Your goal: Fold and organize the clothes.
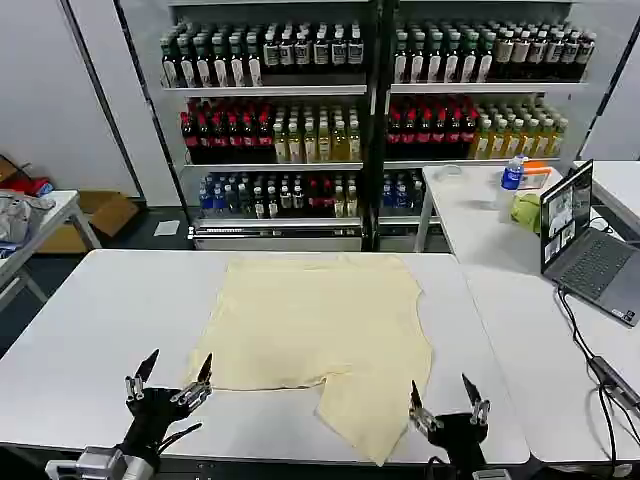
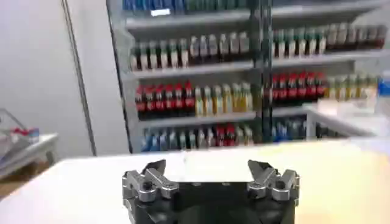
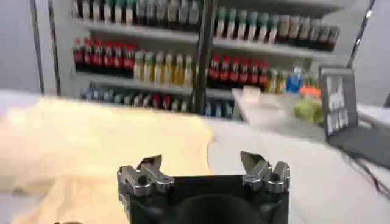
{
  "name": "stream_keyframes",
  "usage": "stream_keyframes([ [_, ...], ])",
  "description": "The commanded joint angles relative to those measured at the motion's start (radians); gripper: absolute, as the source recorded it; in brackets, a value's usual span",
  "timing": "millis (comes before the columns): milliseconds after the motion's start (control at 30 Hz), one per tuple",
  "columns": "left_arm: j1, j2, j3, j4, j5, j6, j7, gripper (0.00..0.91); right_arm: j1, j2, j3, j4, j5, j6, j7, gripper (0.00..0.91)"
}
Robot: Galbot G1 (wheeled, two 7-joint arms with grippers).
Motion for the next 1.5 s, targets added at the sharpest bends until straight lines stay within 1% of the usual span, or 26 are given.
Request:
stream_keyframes([
  [33, -0.036, 0.066, -0.003, 0.050, -0.041, 0.166, -0.004, 0.907, -0.027, -0.005, -0.004, -0.003, 0.005, -0.077, 0.007, 0.907],
  [100, -0.054, 0.088, 0.000, 0.079, -0.048, 0.166, -0.005, 0.907, -0.020, 0.006, -0.024, -0.014, 0.021, -0.090, 0.012, 0.907],
  [233, -0.084, 0.132, 0.005, 0.125, -0.063, 0.167, -0.005, 0.907, -0.015, 0.034, -0.070, -0.027, 0.024, -0.098, 0.016, 0.907],
  [433, -0.114, 0.163, 0.026, 0.183, -0.075, 0.167, -0.004, 0.907, -0.005, 0.057, -0.132, -0.050, 0.007, -0.118, 0.022, 0.907],
  [633, -0.130, 0.167, 0.037, 0.215, -0.083, 0.168, -0.004, 0.907, 0.006, 0.081, -0.181, -0.072, -0.030, -0.128, 0.021, 0.907],
  [833, -0.138, 0.167, 0.043, 0.236, -0.088, 0.168, -0.003, 0.907, 0.025, 0.093, -0.217, -0.101, -0.044, -0.134, 0.022, 0.907],
  [1100, -0.154, 0.166, 0.052, 0.265, -0.133, 0.169, -0.001, 0.907, 0.044, 0.088, -0.230, -0.122, -0.026, -0.144, 0.026, 0.907],
  [1367, -0.219, 0.163, 0.056, 0.320, -0.226, 0.167, 0.001, 0.907, 0.049, 0.073, -0.224, -0.121, 0.006, -0.152, 0.030, 0.907],
  [1400, -0.223, 0.162, 0.057, 0.322, -0.228, 0.168, 0.001, 0.907, 0.050, 0.071, -0.224, -0.121, 0.009, -0.153, 0.032, 0.836],
  [1433, -0.234, 0.161, 0.061, 0.342, -0.228, 0.168, 0.000, 0.605, 0.050, 0.068, -0.222, -0.121, 0.013, -0.154, 0.032, 0.625],
  [1467, -0.242, 0.159, 0.063, 0.349, -0.227, 0.168, -0.001, 0.343, 0.051, 0.066, -0.221, -0.121, 0.016, -0.156, 0.031, 0.625],
  [1500, -0.245, 0.158, 0.065, 0.354, -0.226, 0.168, -0.001, 0.040, 0.051, 0.064, -0.220, -0.121, 0.020, -0.156, 0.031, 0.343],
])
